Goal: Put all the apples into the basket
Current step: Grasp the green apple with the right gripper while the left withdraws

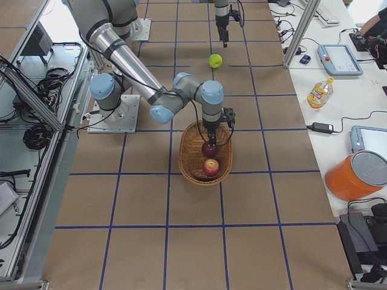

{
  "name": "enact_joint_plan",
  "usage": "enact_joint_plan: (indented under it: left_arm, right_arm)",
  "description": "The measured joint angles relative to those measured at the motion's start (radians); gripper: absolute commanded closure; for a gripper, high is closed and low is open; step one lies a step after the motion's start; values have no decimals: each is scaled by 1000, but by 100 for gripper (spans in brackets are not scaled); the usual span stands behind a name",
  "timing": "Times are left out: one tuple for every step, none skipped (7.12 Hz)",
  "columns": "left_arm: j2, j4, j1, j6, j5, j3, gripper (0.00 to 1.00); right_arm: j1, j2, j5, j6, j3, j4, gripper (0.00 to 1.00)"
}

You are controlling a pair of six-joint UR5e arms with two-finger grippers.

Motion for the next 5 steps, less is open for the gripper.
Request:
enact_joint_plan:
  left_arm:
    - [56,-75,41,85,0,-4,0]
    - [121,-159,79,175,11,-12,0]
    - [194,-245,104,248,42,-17,0]
    - [273,-344,121,314,95,-19,0]
    - [350,-442,145,373,139,-16,0]
  right_arm:
    - [92,-41,-6,65,-2,41,0]
    - [210,-70,-12,168,-3,57,0]
    - [334,-84,-10,335,-4,59,0]
    - [469,-69,-1,540,-13,55,0]
    - [608,-13,4,718,-56,45,0]
